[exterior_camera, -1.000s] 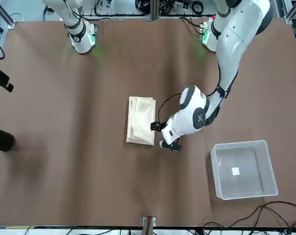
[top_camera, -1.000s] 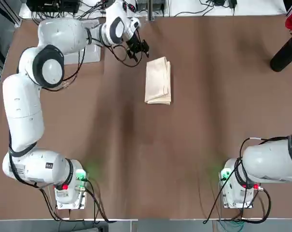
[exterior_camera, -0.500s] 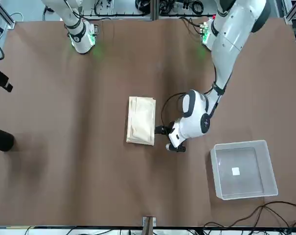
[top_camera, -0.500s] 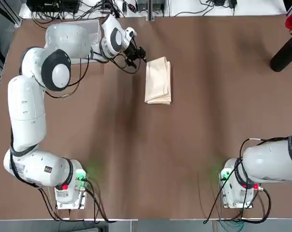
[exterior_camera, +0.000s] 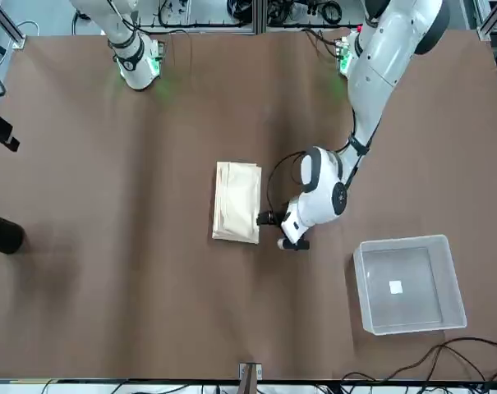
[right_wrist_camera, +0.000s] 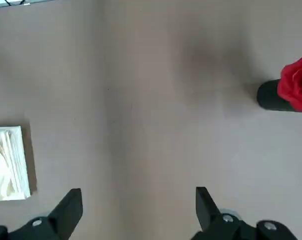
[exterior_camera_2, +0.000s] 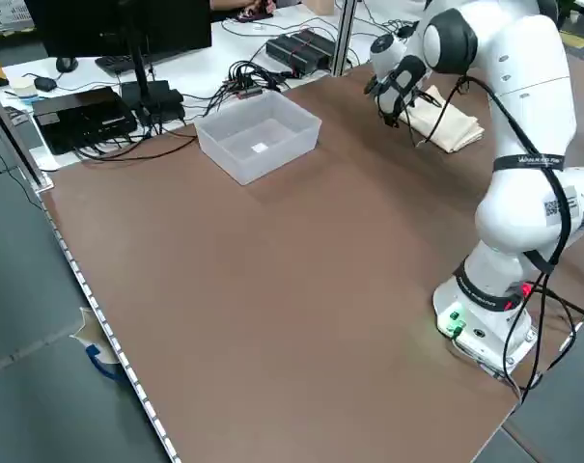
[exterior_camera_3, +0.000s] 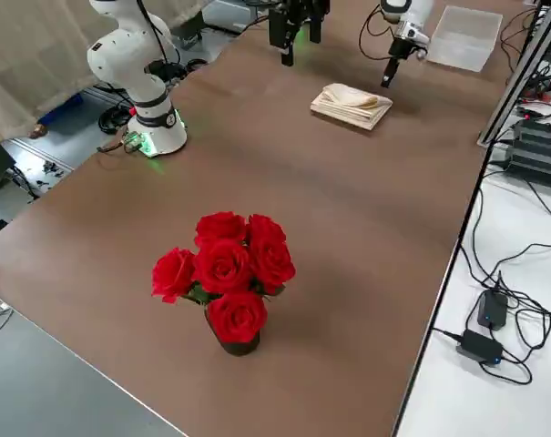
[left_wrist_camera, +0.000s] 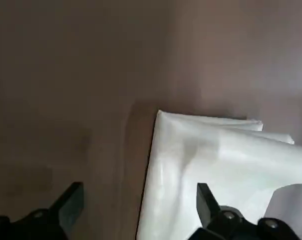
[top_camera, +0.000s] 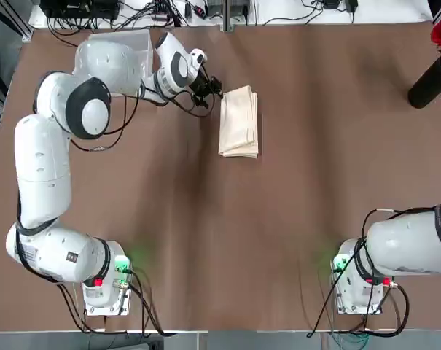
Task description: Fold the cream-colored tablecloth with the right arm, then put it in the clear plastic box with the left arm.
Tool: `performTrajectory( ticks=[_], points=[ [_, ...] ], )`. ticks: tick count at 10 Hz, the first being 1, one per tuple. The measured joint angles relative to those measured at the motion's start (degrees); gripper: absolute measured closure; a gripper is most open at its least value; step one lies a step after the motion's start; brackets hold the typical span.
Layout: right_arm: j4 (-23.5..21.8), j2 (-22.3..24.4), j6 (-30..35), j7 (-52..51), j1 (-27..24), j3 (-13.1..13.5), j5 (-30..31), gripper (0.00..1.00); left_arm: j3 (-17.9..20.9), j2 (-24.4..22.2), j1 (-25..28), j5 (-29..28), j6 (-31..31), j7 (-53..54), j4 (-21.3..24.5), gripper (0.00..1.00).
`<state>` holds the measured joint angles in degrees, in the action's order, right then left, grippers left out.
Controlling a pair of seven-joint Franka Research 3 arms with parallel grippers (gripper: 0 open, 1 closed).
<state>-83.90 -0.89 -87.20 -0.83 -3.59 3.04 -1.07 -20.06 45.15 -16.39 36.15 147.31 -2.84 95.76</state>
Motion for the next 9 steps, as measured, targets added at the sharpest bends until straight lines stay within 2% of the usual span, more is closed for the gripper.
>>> performTrajectory(
  ticks=[3, 9],
  points=[
    [0.0, 0.0, 0.0, -6.3, 0.3, -0.1, 0.0, 0.0, -0.2, 0.1, -1.9, 0.2, 0.6, -0.9, 1.0, 0.0],
    [-0.1, 0.1, -2.5, -4.1, 0.6, -0.1, 0.0, 0.0, -0.8, 1.9, -2.3, 0.3, 3.2, -1.0, 1.1, 0.0]
  ],
)
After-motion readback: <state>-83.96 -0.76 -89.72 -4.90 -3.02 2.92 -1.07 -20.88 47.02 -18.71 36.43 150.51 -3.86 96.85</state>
